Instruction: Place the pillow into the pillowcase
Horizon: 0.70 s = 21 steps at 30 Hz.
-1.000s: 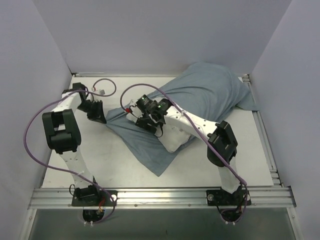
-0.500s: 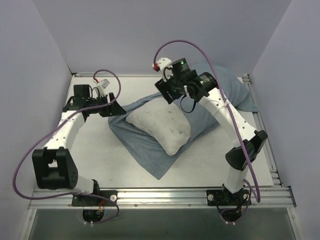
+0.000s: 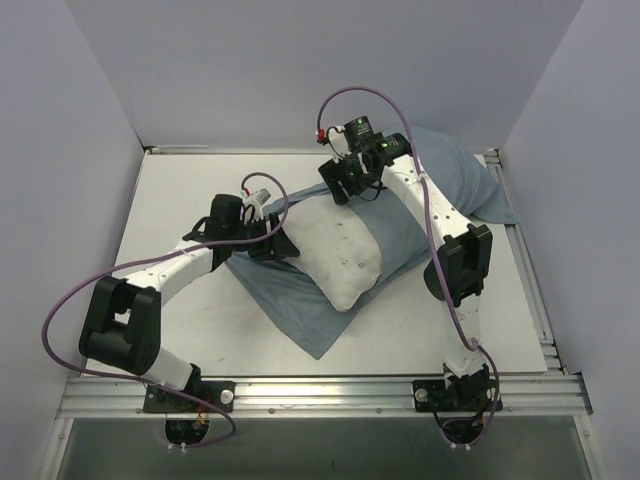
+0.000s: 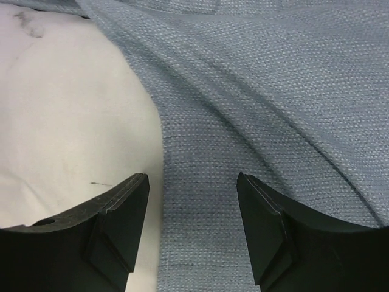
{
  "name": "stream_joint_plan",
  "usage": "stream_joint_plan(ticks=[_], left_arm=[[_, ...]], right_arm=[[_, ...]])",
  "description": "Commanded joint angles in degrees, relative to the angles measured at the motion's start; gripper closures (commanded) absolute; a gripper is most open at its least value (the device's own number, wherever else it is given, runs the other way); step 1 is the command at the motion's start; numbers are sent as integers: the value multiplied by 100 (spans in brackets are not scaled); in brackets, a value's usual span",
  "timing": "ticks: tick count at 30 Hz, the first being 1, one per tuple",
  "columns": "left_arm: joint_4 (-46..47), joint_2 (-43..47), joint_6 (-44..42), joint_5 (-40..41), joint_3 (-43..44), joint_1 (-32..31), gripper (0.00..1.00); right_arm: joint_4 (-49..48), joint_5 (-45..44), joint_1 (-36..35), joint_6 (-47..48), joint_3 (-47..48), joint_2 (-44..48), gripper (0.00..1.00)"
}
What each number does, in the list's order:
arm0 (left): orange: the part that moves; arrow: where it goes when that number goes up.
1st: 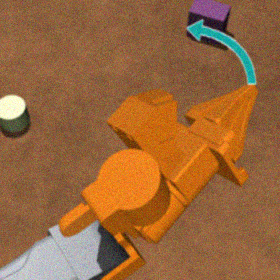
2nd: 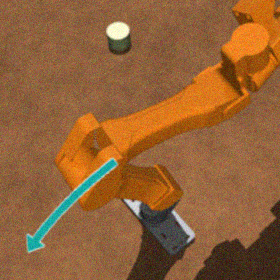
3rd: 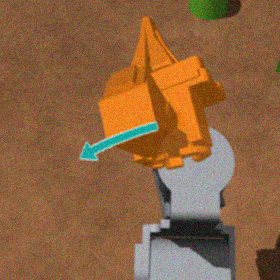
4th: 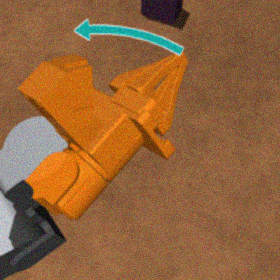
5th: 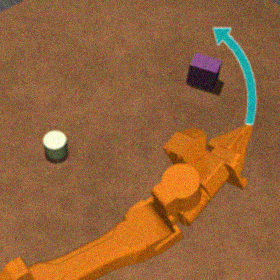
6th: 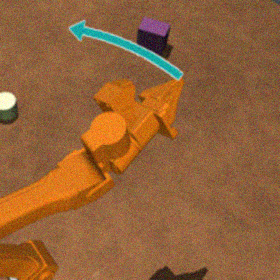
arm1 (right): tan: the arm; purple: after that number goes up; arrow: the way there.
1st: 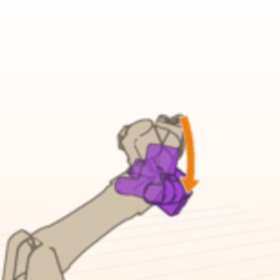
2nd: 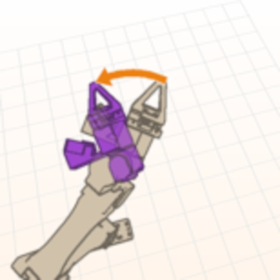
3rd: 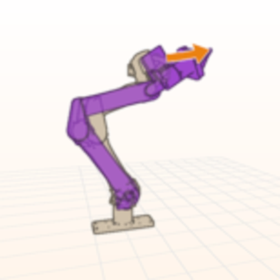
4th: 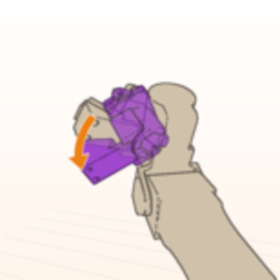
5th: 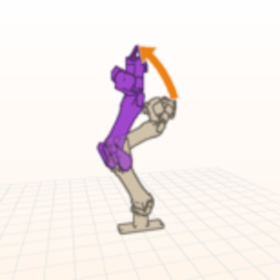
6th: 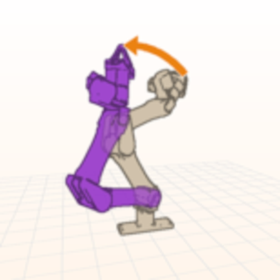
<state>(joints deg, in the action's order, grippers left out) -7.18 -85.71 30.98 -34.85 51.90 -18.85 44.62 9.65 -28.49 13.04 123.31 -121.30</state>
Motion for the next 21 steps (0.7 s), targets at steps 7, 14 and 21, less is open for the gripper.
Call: stream_joint_plan(ticks=[7,14,21], left_arm=[[621,-297,321,330,4,-48,34],[963,-446,716,216,-83,-57,34],[1788,-955,1664,-56,-22,-66,47]], right_arm=[[108,-417,-306,190,97,45,48],[99,-1677,-227,542,229,-149,87],[1010,1242,-595,176,647,229,100]])
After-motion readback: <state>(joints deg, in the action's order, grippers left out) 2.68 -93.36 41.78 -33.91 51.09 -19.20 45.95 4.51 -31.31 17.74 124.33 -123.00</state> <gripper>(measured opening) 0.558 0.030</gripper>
